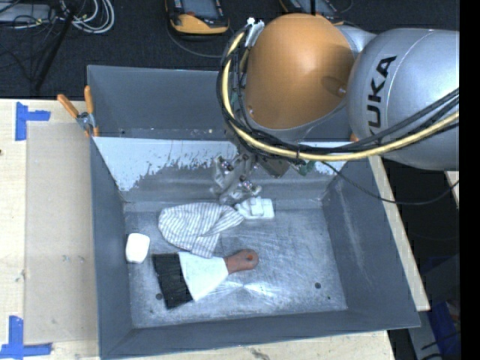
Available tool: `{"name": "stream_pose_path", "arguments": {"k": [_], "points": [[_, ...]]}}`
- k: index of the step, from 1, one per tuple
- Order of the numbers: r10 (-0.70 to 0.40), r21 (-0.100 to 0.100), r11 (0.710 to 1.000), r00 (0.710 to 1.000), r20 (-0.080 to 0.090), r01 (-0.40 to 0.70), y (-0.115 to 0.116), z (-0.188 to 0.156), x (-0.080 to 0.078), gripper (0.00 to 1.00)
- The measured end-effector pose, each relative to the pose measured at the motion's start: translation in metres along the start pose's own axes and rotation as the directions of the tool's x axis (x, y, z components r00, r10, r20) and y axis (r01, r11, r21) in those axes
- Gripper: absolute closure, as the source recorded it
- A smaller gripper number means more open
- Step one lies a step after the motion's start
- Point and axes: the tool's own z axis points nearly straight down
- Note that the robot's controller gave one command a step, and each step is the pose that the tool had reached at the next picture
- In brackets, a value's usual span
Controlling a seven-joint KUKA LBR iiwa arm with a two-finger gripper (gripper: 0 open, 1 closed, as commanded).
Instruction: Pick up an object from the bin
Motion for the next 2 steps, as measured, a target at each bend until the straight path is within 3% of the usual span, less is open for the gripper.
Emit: {"name": "stream_pose_path", "arguments": {"k": [1, 2], "points": [[0.002, -0.003, 1.000, 1.000, -0.004, -0.002, 0.000, 0.003, 0.001, 1.00], [-0.215, -0.005, 0.977, 0.977, -0.006, 0.215, 0.022, 0.098, 0.030, 0.00]]}}
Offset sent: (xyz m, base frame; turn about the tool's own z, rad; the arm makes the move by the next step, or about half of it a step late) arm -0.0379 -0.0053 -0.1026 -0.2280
